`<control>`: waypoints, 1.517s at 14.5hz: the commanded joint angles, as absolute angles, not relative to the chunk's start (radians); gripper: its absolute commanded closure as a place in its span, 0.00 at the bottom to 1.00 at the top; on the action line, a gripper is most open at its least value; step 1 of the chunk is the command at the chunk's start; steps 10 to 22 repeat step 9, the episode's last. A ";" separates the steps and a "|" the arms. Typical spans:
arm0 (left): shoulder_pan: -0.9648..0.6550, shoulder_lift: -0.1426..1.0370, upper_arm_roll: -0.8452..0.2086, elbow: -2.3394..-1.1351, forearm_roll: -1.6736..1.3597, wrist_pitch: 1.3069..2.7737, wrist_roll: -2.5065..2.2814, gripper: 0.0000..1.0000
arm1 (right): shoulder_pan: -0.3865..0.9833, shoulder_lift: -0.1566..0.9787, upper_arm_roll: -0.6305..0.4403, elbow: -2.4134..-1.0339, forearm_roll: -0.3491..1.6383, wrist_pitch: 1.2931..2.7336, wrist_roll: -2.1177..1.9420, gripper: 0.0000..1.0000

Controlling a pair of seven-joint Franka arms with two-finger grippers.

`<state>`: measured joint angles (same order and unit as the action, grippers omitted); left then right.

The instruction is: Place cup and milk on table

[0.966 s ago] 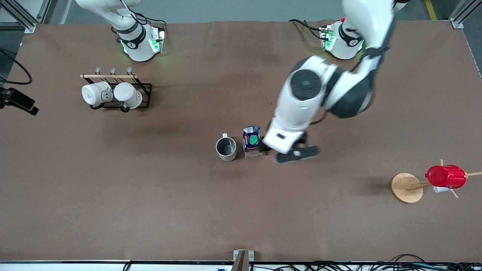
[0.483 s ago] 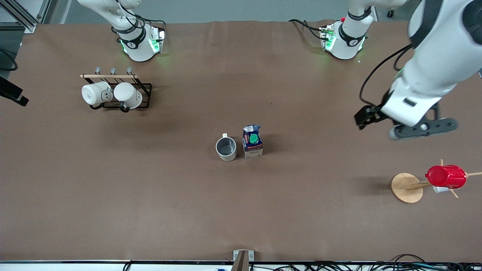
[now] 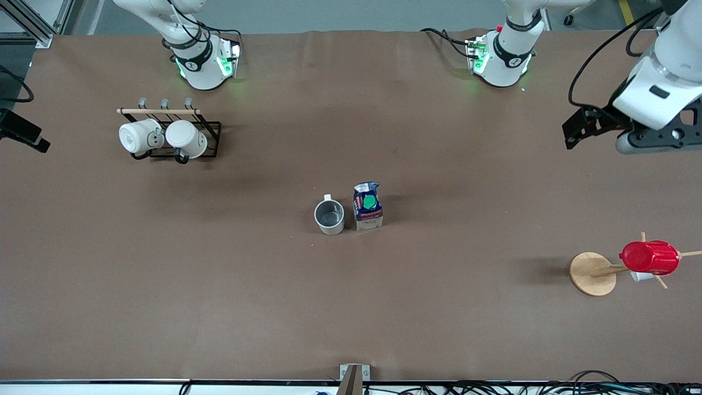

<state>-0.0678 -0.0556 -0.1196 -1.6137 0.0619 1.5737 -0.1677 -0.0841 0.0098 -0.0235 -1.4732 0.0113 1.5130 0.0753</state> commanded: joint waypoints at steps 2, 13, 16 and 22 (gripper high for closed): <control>-0.028 -0.124 -0.124 -1.678 -0.008 1.582 -0.089 0.00 | -0.091 0.003 -0.020 -1.477 0.021 1.506 0.077 0.00; -0.041 -0.124 -0.084 -1.664 -0.006 1.574 -0.020 0.00 | -0.084 0.003 -0.014 -1.474 0.020 1.494 0.080 0.00; -0.041 -0.124 -0.084 -1.664 -0.006 1.574 -0.020 0.00 | -0.084 0.003 -0.014 -1.474 0.020 1.494 0.080 0.00; -0.041 -0.124 -0.084 -1.664 -0.006 1.574 -0.020 0.00 | -0.084 0.003 -0.014 -1.474 0.020 1.494 0.080 0.00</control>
